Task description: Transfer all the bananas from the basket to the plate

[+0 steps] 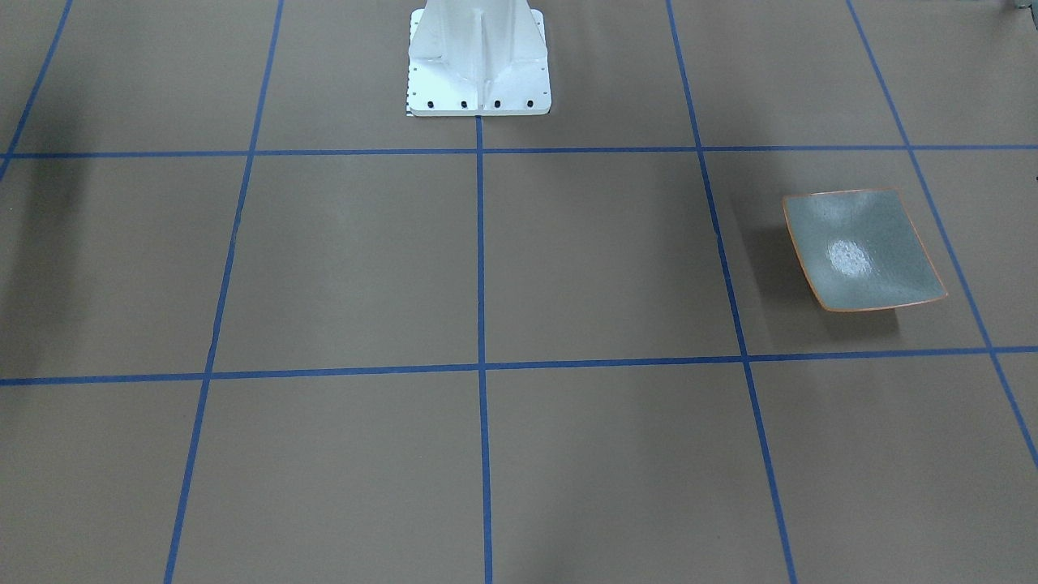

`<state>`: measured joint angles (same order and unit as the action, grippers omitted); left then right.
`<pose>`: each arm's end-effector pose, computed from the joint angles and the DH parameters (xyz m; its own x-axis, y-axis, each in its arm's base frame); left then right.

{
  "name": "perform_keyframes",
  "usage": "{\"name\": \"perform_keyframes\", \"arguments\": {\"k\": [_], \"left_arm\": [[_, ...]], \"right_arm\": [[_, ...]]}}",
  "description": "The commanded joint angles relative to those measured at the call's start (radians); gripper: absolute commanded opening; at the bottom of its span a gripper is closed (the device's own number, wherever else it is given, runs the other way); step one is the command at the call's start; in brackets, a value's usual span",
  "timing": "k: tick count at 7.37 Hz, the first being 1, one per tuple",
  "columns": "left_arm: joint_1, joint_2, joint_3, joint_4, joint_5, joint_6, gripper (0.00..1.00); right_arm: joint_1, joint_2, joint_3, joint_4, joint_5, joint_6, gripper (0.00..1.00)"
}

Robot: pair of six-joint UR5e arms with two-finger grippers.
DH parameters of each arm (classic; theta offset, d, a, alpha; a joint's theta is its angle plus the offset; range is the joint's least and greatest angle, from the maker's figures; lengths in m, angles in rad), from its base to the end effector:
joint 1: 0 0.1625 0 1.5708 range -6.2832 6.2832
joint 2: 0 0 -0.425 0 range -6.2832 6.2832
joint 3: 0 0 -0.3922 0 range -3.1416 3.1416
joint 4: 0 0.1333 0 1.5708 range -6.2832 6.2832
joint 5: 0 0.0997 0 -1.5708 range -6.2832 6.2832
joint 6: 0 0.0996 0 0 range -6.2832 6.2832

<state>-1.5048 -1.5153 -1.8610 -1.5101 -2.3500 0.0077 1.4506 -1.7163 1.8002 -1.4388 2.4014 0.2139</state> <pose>-0.0323 -0.4715 0.5482 0.7014 0.1759 -0.6907 -0.0704 0.9814 0.1785 0.0065 -0.4450 0.5944 0.6606 -0.0266 0.7502 -0.0236 0.9981 0.0562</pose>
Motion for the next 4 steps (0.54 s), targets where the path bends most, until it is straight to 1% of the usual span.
{"name": "perform_keyframes", "arguments": {"k": [1,2,3,4], "left_arm": [[0.005,0.015,-0.015,-0.031,0.003,0.000,1.00],[0.005,0.027,-0.012,-0.035,0.003,0.005,1.00],[0.005,0.047,-0.017,-0.064,0.003,-0.004,1.00],[0.006,0.052,-0.015,-0.077,0.001,-0.044,1.00]], "right_arm": [[0.001,-0.003,0.005,0.011,0.005,0.027,1.00],[-0.001,0.000,0.004,0.011,0.002,0.030,1.00],[-0.001,0.001,0.005,0.014,0.004,0.027,1.00],[-0.001,-0.003,0.002,0.024,0.004,0.028,1.00]]}}
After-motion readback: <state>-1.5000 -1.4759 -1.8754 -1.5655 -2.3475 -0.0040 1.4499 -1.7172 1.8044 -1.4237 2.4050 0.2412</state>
